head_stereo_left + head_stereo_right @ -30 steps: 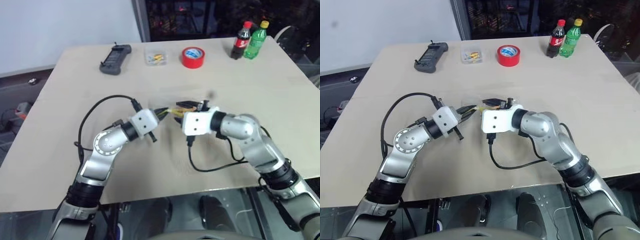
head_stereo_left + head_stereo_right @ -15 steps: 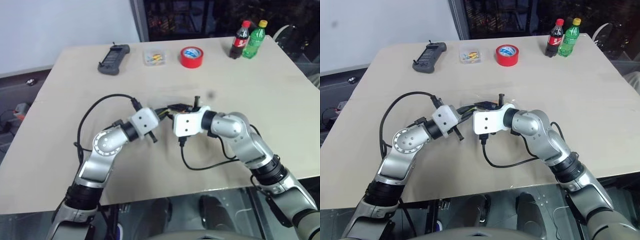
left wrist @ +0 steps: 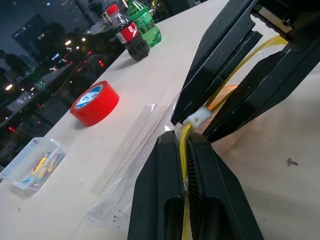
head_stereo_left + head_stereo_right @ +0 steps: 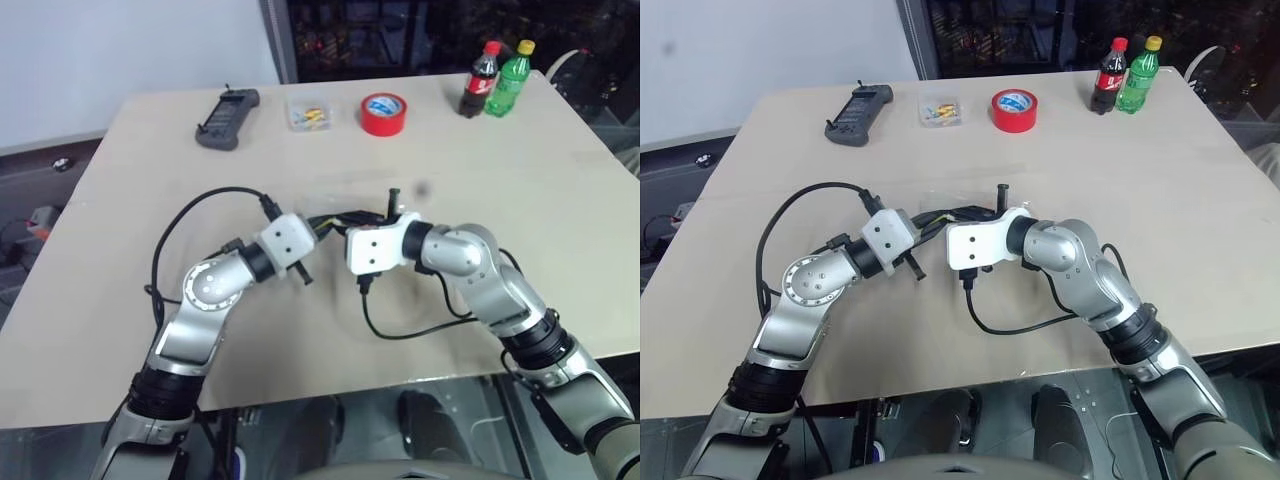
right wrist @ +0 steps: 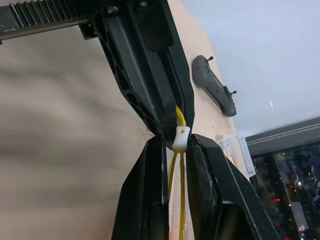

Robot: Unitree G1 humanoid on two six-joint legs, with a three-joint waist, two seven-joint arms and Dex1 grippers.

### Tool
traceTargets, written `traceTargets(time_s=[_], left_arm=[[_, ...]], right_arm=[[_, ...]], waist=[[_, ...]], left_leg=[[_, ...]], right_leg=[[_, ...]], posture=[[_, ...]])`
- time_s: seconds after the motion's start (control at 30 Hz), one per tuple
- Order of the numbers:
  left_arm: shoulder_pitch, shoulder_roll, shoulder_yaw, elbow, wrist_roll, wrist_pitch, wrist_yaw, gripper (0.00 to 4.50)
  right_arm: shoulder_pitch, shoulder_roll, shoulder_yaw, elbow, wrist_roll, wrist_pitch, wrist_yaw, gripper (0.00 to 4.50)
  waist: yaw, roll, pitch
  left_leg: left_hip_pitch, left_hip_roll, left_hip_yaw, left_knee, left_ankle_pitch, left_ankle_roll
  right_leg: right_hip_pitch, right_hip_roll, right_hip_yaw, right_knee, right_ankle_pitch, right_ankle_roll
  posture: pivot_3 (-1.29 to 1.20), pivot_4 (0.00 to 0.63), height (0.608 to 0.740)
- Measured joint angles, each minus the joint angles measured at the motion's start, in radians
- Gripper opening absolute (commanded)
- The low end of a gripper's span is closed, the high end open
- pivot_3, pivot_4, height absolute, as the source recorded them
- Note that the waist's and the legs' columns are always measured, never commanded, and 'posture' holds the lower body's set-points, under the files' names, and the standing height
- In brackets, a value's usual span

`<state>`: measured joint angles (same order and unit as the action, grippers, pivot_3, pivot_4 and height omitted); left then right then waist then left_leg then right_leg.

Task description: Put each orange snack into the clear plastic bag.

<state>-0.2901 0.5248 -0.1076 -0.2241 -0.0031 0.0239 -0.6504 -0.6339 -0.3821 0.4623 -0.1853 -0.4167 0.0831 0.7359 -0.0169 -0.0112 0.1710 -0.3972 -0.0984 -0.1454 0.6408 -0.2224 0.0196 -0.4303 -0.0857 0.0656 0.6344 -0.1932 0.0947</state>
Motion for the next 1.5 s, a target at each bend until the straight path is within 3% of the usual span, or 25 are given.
traceTargets(time_s=[0.43,0.6,0.77,0.8,0.87,0.93,1.27,1.33,1.43,1.5], left_arm=[[0.005,0.007,0.007,0.0,0.002,-0.007,-0.001,0.0],[0.012,0.011,0.006,0.001,0.003,-0.009,-0.002,0.0],[0.013,0.011,0.006,0.001,0.012,-0.011,-0.002,0.0],[0.013,0.012,0.006,0.001,0.014,-0.011,-0.002,0.0],[0.014,0.013,0.006,0.001,0.021,-0.016,-0.002,0.0],[0.019,0.014,0.006,0.001,0.022,-0.021,-0.002,0.0],[0.02,0.014,0.006,0.001,0.035,-0.032,-0.001,0.0],[0.02,0.014,0.006,0.001,0.036,-0.032,-0.001,0.0],[0.021,0.014,0.007,0.001,0.036,-0.032,-0.001,0.0],[0.027,0.014,0.008,0.001,0.035,-0.032,-0.001,0.0]], right_arm=[[0.001,0.006,-0.008,-0.012,0.05,0.072,0.018,0.03],[0.001,0.008,-0.047,-0.04,0.089,0.123,0.023,1.75],[0.004,0.013,-0.047,-0.071,0.112,0.135,0.032,1.75],[0.004,0.014,-0.047,-0.077,0.115,0.135,0.033,1.32],[0.004,0.015,-0.046,-0.079,0.121,0.134,0.038,1.02],[0.004,0.015,-0.045,-0.079,0.126,0.133,0.042,0.09],[-0.005,0.012,-0.035,-0.063,0.155,0.11,0.082,0.09],[-0.006,0.011,-0.034,-0.061,0.165,0.114,0.098,0.62],[-0.01,0.004,-0.033,-0.052,0.157,0.109,0.104,1.82],[-0.011,0.001,-0.033,-0.048,0.143,0.104,0.094,1.82]], waist=[[0.0,0.0,0.0],[0.0,0.0,0.0],[0.0,0.0,0.0],[0.0,0.0,0.0],[0.0,0.0,0.0],[0.0,0.0,0.0],[0.0,0.0,0.0],[0.0,0.0,0.0],[0.0,0.0,0.0],[-0.001,0.0,0.0]], left_leg=[[0.0,0.0,0.0,0.0,0.0,0.0],[0.0,0.0,0.0,0.0,0.0,0.0],[0.0,0.0,0.0,-0.001,0.0,0.0],[0.0,0.0,0.0,-0.001,0.0,0.0],[0.0,0.0,0.0,-0.001,0.0,0.0],[0.0,0.0,0.0,-0.001,0.0,0.0],[0.0,0.0,0.0,-0.001,0.0,0.0],[0.0,0.0,0.0,-0.001,0.0,0.0],[0.0,0.0,0.0,-0.001,0.0,0.0],[0.0,0.0,0.0,-0.001,0.0,0.0]], right_leg=[[0.0,0.0,0.0,0.0,0.0,0.0],[0.0,0.0,0.0,0.0,0.0,0.0],[-0.001,0.0,0.0,0.0,0.0,0.0],[0.0,0.0,0.0,0.0,0.0,0.0],[0.0,0.0,0.0,0.0,0.0,0.0],[0.0,0.0,0.0,0.0,0.0,0.0],[-0.001,0.0,0.0,0.0,0.0,0.0],[-0.001,0.0,0.0,0.0,0.0,0.0],[-0.001,0.0,0.0,0.0,0.0,0.0],[-0.001,0.0,0.0,0.0,0.0,0.0]], posture=[[0.0,0.15,0.74],[0.0,0.15,0.74],[0.0,0.15,0.74],[0.0,0.15,0.74],[0.0,0.15,0.74],[0.0,0.15,0.74],[0.0,0.15,0.74],[0.0,0.15,0.74],[0.0,0.15,0.74],[0.0,0.15,0.74]])
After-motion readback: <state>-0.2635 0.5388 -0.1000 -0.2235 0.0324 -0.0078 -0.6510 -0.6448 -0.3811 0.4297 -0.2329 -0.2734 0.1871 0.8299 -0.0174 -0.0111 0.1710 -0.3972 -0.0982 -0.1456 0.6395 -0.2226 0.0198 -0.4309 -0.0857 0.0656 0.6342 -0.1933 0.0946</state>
